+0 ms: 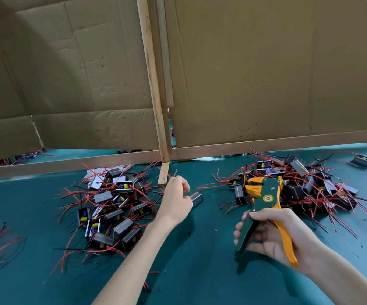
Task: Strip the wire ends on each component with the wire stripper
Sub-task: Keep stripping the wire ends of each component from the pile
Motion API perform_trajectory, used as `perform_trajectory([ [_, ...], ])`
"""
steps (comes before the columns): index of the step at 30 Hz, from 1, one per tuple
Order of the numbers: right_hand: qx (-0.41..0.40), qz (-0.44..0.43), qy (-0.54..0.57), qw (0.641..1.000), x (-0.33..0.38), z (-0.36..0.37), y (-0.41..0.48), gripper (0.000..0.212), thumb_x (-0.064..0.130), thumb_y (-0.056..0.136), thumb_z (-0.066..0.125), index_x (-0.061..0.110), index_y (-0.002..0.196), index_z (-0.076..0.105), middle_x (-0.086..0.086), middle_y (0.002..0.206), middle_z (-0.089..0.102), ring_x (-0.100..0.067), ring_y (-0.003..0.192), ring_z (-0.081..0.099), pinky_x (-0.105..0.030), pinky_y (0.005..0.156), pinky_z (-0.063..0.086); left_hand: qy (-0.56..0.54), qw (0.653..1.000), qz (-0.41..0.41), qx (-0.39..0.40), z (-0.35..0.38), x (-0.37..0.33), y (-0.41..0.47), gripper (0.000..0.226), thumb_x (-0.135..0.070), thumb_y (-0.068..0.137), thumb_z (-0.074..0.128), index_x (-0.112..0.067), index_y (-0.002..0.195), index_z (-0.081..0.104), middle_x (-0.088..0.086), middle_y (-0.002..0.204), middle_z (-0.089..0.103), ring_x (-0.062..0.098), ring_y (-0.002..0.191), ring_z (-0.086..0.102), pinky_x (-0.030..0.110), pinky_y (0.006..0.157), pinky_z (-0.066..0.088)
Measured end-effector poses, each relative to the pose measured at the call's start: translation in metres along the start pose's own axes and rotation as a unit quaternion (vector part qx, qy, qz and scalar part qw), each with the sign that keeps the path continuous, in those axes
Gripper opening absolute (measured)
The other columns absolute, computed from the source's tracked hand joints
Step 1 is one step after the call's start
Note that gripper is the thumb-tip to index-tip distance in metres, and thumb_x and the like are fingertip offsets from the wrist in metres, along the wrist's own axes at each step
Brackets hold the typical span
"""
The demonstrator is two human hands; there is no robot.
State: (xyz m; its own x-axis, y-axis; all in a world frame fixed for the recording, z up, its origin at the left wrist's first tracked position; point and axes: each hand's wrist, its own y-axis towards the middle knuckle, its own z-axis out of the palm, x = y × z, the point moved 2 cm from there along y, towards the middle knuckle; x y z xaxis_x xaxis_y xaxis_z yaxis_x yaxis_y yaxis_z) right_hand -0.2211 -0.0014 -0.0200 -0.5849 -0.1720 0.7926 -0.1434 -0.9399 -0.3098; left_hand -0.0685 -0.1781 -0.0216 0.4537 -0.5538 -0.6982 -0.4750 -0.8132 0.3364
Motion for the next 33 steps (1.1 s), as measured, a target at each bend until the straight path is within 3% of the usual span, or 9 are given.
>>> perform_trajectory([
  [3, -0.001, 0.002, -0.002, 1.000, -0.001, -0.001, 0.001, 0.013, 0.006, 0.065, 0.063, -0.004, 0.070, 0.070, -0.028, 0.082, 0.064, -0.040, 0.070, 0.068, -0.050, 0.065, 0.059, 0.079, 0.995, 0.044, 0.029, 0.002, 0.011, -0.003, 0.035, 0.016, 0.072, 0.042, -0.012, 0.092, 0.038, -0.004, 0.105, 0.031, 0.019, 0.103, 0.034, 0.019, 0.083, 0.029],
  [6, -0.001, 0.005, -0.001, 1.000, -0.002, -0.003, 0.003, 0.014, 0.006, 0.063, 0.065, -0.004, 0.070, 0.071, -0.028, 0.082, 0.064, -0.040, 0.070, 0.068, -0.050, 0.065, 0.059, 0.124, 0.991, 0.018, 0.046, -0.005, 0.019, 0.000, 0.045, 0.019, 0.065, 0.042, -0.012, 0.097, 0.037, 0.001, 0.109, 0.030, 0.016, 0.096, 0.031, 0.020, 0.077, 0.026],
  [9, -0.006, 0.011, 0.002, 1.000, -0.004, -0.005, 0.006, 0.016, 0.007, 0.057, 0.069, -0.004, 0.069, 0.072, -0.028, 0.082, 0.065, -0.040, 0.072, 0.069, -0.049, 0.066, 0.059, 0.184, 0.980, -0.026, 0.065, -0.019, 0.031, 0.006, 0.043, 0.017, 0.070, 0.047, -0.012, 0.100, 0.041, 0.001, 0.104, 0.034, 0.019, 0.097, 0.035, 0.025, 0.076, 0.028],
  [13, -0.009, 0.015, 0.002, 1.000, -0.005, -0.008, 0.010, 0.018, 0.008, 0.057, 0.070, -0.003, 0.070, 0.073, -0.028, 0.083, 0.066, -0.041, 0.073, 0.069, -0.050, 0.067, 0.058, 0.258, 0.963, -0.051, 0.057, -0.025, 0.035, 0.006, 0.032, 0.007, 0.083, 0.049, -0.008, 0.112, 0.048, 0.006, 0.113, 0.047, 0.023, 0.108, 0.039, 0.029, 0.087, 0.038],
  [19, -0.008, 0.014, 0.003, 1.000, -0.006, -0.011, 0.011, 0.017, 0.007, 0.058, 0.069, -0.004, 0.071, 0.073, -0.028, 0.084, 0.066, -0.042, 0.075, 0.069, -0.051, 0.069, 0.058, 0.347, 0.937, -0.004, 0.049, -0.017, 0.027, 0.003, 0.036, -0.006, 0.089, 0.051, -0.014, 0.124, 0.053, 0.009, 0.130, 0.045, 0.027, 0.112, 0.043, 0.035, 0.091, 0.039],
  [24, -0.004, 0.015, 0.005, 1.000, -0.006, -0.011, 0.011, 0.020, 0.008, 0.054, 0.072, -0.003, 0.070, 0.073, -0.028, 0.083, 0.066, -0.041, 0.075, 0.069, -0.050, 0.068, 0.058, 0.399, 0.917, 0.031, 0.002, -0.010, 0.023, -0.002, 0.029, -0.004, 0.094, 0.048, -0.013, 0.115, 0.066, 0.010, 0.114, 0.049, 0.026, 0.103, 0.047, 0.031, 0.089, 0.040],
  [27, -0.001, 0.013, 0.007, 1.000, -0.005, -0.012, 0.012, 0.020, 0.008, 0.055, 0.072, -0.003, 0.071, 0.073, -0.027, 0.084, 0.066, -0.041, 0.075, 0.069, -0.050, 0.069, 0.058, 0.415, 0.907, 0.059, -0.037, -0.012, 0.014, 0.000, 0.029, -0.013, 0.095, 0.044, -0.023, 0.105, 0.069, -0.001, 0.103, 0.067, 0.021, 0.106, 0.055, 0.035, 0.104, 0.024],
  [30, -0.001, 0.013, 0.008, 1.000, -0.005, -0.013, 0.013, 0.020, 0.007, 0.055, 0.071, -0.003, 0.072, 0.073, -0.027, 0.084, 0.066, -0.041, 0.076, 0.069, -0.050, 0.069, 0.058, 0.425, 0.899, 0.075, -0.069, -0.016, 0.004, 0.000, 0.029, -0.012, 0.094, 0.044, -0.026, 0.104, 0.068, -0.004, 0.095, 0.070, 0.019, 0.109, 0.055, 0.043, 0.107, 0.014],
  [33, -0.001, 0.013, 0.008, 1.000, -0.006, -0.014, 0.014, 0.021, 0.004, 0.054, 0.071, -0.003, 0.074, 0.073, -0.028, 0.085, 0.066, -0.041, 0.077, 0.069, -0.051, 0.070, 0.058, 0.357, 0.925, 0.091, -0.090, -0.017, -0.005, 0.000, 0.033, -0.010, 0.093, 0.046, -0.026, 0.110, 0.069, -0.005, 0.102, 0.071, 0.017, 0.108, 0.056, 0.040, 0.106, 0.014],
])
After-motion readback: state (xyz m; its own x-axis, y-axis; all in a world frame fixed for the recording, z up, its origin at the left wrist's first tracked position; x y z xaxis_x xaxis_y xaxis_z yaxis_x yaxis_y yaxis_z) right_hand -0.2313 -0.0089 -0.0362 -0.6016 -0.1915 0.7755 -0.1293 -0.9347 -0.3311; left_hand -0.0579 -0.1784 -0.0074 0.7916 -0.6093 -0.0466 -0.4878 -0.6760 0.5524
